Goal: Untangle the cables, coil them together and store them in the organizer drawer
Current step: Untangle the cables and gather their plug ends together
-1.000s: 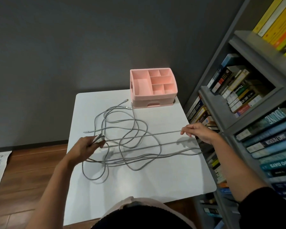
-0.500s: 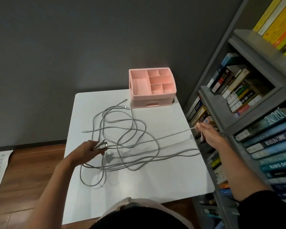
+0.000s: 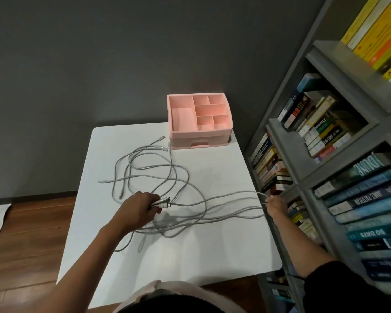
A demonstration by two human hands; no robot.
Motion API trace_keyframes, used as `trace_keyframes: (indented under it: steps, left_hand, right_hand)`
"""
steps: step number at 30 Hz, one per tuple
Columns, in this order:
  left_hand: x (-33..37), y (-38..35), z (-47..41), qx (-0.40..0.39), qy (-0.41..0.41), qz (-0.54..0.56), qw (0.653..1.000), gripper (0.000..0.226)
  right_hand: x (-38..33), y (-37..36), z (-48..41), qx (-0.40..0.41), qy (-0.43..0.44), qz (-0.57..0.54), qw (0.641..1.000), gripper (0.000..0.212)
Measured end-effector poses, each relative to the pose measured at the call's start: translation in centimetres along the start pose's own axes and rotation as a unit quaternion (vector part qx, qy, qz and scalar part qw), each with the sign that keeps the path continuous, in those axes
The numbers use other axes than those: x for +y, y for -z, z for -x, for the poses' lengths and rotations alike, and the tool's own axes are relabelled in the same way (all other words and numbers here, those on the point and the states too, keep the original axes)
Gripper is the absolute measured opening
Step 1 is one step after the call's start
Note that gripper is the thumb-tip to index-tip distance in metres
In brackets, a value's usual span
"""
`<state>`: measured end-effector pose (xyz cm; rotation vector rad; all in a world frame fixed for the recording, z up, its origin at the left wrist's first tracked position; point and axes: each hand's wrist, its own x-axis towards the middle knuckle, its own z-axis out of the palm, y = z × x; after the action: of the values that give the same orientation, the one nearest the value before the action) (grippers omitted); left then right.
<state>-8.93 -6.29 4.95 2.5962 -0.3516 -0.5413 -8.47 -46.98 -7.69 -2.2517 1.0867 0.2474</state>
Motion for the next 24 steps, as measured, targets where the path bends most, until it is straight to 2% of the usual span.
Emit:
trace_keyframes:
  steps: [3, 5, 7, 9, 10, 12, 14, 15, 17, 19, 22, 24]
  left_hand:
    - [0.8, -0.3, -0.2, 0.002, -0.005, 0.001, 1.0, 0.018]
    - [1.1, -0.3, -0.4, 0.0, -0.006, -0.008, 1.0, 0.016]
    - [1.5, -0.4, -0.5, -0.002, -0.008, -0.013, 1.0, 0.015]
    - [1.7, -0.4, -0.7, 0.002, -0.011, -0.01, 1.0, 0.015]
    - [1.9, -0.5, -0.8, 0.006, -0.013, -0.009, 1.0, 0.014]
    - [2.3, -0.5, -1.2, 0.013, -0.014, -0.009, 1.0, 0.014]
    - [2.7, -0.4, -1.4, 0.018, -0.011, -0.002, 1.0, 0.014]
    - [2.8, -0.3, -1.5, 0.022, -0.012, 0.005, 1.0, 0.013]
    - [2.6, 0.0, -1.4, 0.033, -0.013, 0.029, 0.999, 0.012]
    - [1.8, 0.5, -1.1, 0.044, -0.005, 0.061, 0.997, 0.012]
    - [0.3, 1.1, -0.7, 0.05, 0.004, 0.085, 0.995, 0.026]
    - [0.2, 1.2, -0.5, 0.043, -0.002, 0.076, 0.996, 0.031]
  right_hand:
    - [0.1, -0.6, 0.0, -0.045, 0.03, 0.081, 0.995, 0.028]
    - [-1.1, -0.7, 1.0, -0.035, 0.034, 0.114, 0.992, 0.027]
    - [-3.4, -0.6, 2.5, 0.002, 0.039, 0.095, 0.995, 0.03]
    - [-6.3, -0.6, 4.2, 0.02, 0.107, 0.057, 0.992, 0.03]
    - [-8.0, -0.6, 5.3, -0.004, 0.161, 0.031, 0.986, 0.026]
    - [-11.2, -1.0, 8.3, -0.156, 0.254, -0.074, 0.952, 0.023]
    - [-13.5, -1.4, 12.2, -0.344, 0.263, -0.131, 0.892, 0.03]
    - [-14.2, -1.5, 13.7, -0.395, 0.27, -0.118, 0.87, 0.031]
    - [-14.6, -1.7, 14.8, -0.423, 0.3, -0.086, 0.851, 0.028]
    - [-13.8, -1.2, 13.7, -0.393, 0.324, -0.074, 0.858, 0.025]
    - [-11.8, -0.3, 11.3, -0.38, 0.338, -0.024, 0.861, 0.025]
    - [-11.1, -0.4, 11.3, -0.404, 0.354, 0.012, 0.843, 0.017]
